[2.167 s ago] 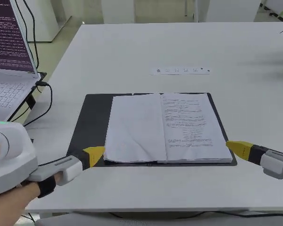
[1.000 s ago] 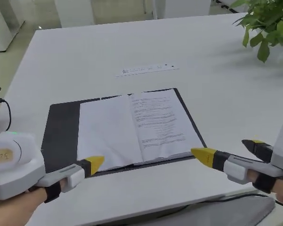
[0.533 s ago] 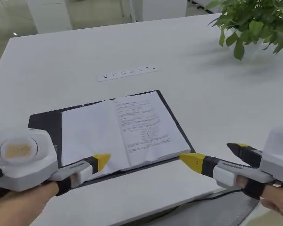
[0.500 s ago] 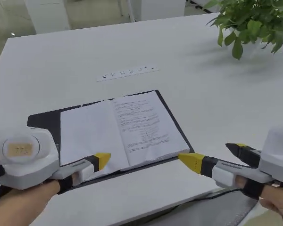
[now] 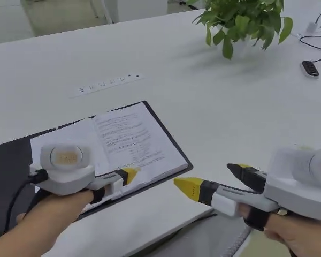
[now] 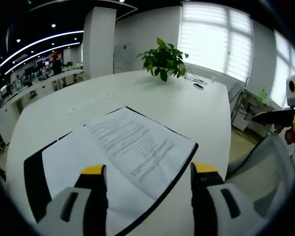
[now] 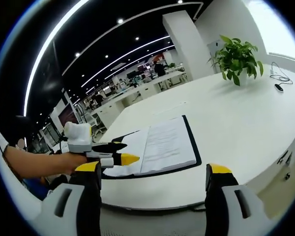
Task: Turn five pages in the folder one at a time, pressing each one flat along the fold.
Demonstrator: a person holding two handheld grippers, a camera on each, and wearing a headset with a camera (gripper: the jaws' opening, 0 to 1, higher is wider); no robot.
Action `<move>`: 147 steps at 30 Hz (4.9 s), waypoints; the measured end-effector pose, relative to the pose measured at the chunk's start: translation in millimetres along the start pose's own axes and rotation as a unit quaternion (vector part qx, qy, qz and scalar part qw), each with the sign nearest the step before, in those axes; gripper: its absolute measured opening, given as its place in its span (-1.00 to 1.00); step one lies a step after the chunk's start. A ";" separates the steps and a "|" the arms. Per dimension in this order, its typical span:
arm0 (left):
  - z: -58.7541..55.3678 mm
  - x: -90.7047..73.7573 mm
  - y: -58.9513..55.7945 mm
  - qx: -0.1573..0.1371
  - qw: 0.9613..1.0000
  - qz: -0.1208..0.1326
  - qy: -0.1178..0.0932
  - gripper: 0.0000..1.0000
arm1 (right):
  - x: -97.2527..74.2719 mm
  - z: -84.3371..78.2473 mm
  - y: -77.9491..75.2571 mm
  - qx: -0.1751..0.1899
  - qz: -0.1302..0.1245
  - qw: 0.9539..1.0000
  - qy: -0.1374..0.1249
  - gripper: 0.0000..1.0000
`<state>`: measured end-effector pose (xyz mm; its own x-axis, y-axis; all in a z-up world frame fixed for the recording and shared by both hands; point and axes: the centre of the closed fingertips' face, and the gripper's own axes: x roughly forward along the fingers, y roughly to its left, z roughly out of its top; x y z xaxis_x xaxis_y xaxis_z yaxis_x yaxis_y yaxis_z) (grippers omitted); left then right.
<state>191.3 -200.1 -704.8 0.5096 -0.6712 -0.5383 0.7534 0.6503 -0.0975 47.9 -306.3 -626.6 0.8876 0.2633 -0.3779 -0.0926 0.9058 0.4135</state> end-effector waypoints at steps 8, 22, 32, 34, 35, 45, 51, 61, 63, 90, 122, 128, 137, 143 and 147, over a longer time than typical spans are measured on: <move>-4.4 50.6 -18.8 0.031 0.999 -0.020 0.018 0.34 | -3.0 7.6 0.9 0.022 -0.011 0.999 -0.025 0.71; -9.6 102.8 -29.8 0.032 0.999 -0.016 0.018 0.31 | -9.4 10.6 4.1 0.046 -0.025 0.997 -0.048 0.70; -18.4 118.1 -27.2 0.031 0.999 0.013 0.012 0.20 | -9.9 7.4 2.2 0.054 -0.036 0.996 -0.053 0.70; -19.0 118.0 -27.3 0.044 0.999 0.013 0.000 0.19 | -10.2 6.4 1.8 0.055 -0.038 0.996 -0.051 0.70; -19.1 117.8 -27.1 0.044 0.999 0.011 -0.006 0.19 | -10.4 5.9 1.9 0.055 -0.039 0.996 -0.051 0.69; -19.9 114.5 -23.9 0.036 0.998 0.001 -0.042 0.10 | -10.6 3.3 3.2 0.055 -0.042 0.996 -0.049 0.68; -17.6 111.0 -19.3 0.028 0.998 0.003 -0.054 -0.10 | -8.1 -2.9 2.8 0.054 -0.043 0.997 -0.037 0.66; -14.5 113.5 -8.3 0.008 0.998 0.020 -0.065 -0.37 | 5.1 1.5 4.0 0.043 -0.036 0.998 -0.022 0.61; -14.5 113.8 -4.5 0.002 0.998 0.025 -0.065 -0.43 | 8.2 3.2 3.2 0.041 -0.036 0.998 -0.019 0.61; -14.1 110.8 0.9 -0.028 0.997 0.036 -0.063 -0.76 | 108.5 4.0 -29.4 0.042 0.006 0.998 0.051 0.26; -16.5 116.1 5.6 -0.034 0.996 0.032 -0.071 -0.77 | 167.3 -61.1 -57.7 0.204 -0.013 0.972 0.114 -0.27; -16.6 116.0 5.3 -0.035 0.996 0.032 -0.071 -0.77 | 173.7 -60.1 -68.0 0.244 -0.032 0.965 0.093 -0.49; -16.7 115.5 4.7 -0.037 0.996 0.033 -0.070 -0.78 | 178.1 -69.5 -85.2 0.290 -0.084 0.950 0.075 -1.00; -15.4 113.4 4.0 -0.059 0.996 0.034 -0.063 -0.76 | 175.3 -65.9 -83.7 0.283 -0.085 0.953 0.066 -1.00; -19.4 102.8 -1.7 -0.092 0.995 0.013 -0.047 -0.69 | 169.7 -58.7 -82.3 0.281 -0.078 0.955 0.054 -1.00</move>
<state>234.3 -263.3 -776.3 0.5702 -0.6786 -0.4630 0.6558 0.7155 -0.2409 179.7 -316.6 -773.4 0.8161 0.2008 -0.5419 0.3203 0.6233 0.7134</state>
